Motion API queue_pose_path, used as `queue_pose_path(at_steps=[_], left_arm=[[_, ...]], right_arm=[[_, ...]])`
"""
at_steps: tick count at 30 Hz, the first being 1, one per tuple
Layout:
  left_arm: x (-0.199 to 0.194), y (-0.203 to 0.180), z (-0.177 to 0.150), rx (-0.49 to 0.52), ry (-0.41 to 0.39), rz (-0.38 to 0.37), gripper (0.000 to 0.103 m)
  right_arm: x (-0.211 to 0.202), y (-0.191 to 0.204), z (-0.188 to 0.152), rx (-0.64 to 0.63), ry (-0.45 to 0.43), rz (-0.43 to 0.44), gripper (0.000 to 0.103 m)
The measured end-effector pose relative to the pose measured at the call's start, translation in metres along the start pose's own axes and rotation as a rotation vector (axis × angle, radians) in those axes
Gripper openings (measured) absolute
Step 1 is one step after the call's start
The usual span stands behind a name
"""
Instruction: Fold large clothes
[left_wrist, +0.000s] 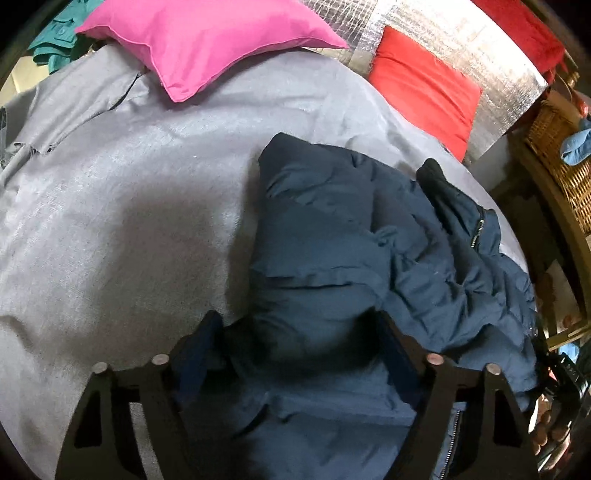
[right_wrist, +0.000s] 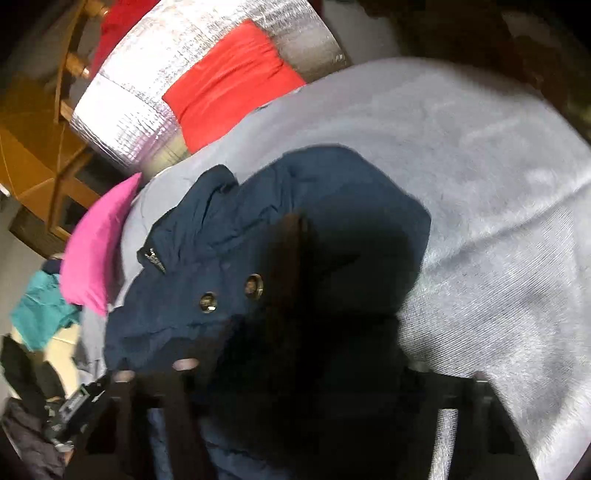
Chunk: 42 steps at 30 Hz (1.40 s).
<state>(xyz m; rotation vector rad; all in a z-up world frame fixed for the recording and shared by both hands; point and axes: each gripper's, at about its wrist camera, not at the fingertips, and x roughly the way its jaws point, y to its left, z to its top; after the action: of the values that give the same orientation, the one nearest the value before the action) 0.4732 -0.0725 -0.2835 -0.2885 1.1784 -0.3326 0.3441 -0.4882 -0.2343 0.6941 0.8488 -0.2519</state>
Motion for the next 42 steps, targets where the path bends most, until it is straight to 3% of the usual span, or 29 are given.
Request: queue_pose_path(at_steps=[1,4,6,8,11,13,14,16,19,24,27,28,33,36,38,42], left_arm=[[-0.003,0.000,0.000,-0.001,-0.007,-0.002,0.078],[-0.010,-0.001,0.001,0.005,-0.032,-0.002,0.078],[-0.002,0.000,0.001,0.008,-0.006,0.023,0.081],[0.008,0.005,-0.002,-0.010,0.047,0.035,0.088],[0.001,0.013,0.001,-0.057,0.053,0.004,0.087],[-0.008,0.016,0.004,-0.074,0.020,-0.021,0.087],[-0.012,0.018,0.007,-0.082,0.003,-0.035,0.087],[-0.015,0.023,0.011,-0.101,-0.008,-0.064,0.087],[-0.010,0.034,0.017,-0.138,-0.003,-0.099,0.087],[0.011,0.038,0.017,-0.160,0.058,-0.158,0.087],[0.014,0.028,0.018,-0.123,0.067,-0.180,0.087],[0.015,0.026,0.017,-0.121,0.069,-0.183,0.087],[0.013,0.004,0.015,-0.056,0.040,-0.092,0.084],[0.005,-0.015,0.013,0.013,0.002,-0.027,0.084],[0.009,-0.019,0.008,0.047,0.013,0.035,0.085],[0.004,-0.017,-0.001,0.054,0.036,0.069,0.085]], right_arm=[[-0.006,0.005,0.002,-0.007,-0.028,-0.015,0.039],[-0.039,0.020,0.000,-0.075,-0.149,-0.016,0.039],[-0.026,0.019,-0.001,-0.088,-0.131,-0.056,0.039],[-0.001,0.001,-0.008,-0.059,-0.026,-0.096,0.046],[-0.009,-0.013,-0.002,0.023,-0.003,-0.024,0.054],[-0.023,-0.021,0.003,0.074,-0.028,0.058,0.081],[-0.029,-0.027,0.005,0.095,-0.057,0.079,0.084],[-0.034,-0.035,0.008,0.118,-0.094,0.071,0.084],[-0.021,-0.055,0.014,0.171,-0.060,0.081,0.084],[0.018,-0.062,0.014,0.242,0.097,0.245,0.085],[0.023,-0.046,0.013,0.132,0.089,0.187,0.083],[0.023,-0.044,0.012,0.124,0.086,0.180,0.074],[0.016,-0.035,0.012,0.104,0.055,0.166,0.056],[0.005,-0.015,0.011,0.012,-0.013,0.106,0.056],[0.004,-0.014,0.011,-0.018,-0.008,0.071,0.058],[0.008,-0.018,0.002,0.056,0.025,0.017,0.067]])
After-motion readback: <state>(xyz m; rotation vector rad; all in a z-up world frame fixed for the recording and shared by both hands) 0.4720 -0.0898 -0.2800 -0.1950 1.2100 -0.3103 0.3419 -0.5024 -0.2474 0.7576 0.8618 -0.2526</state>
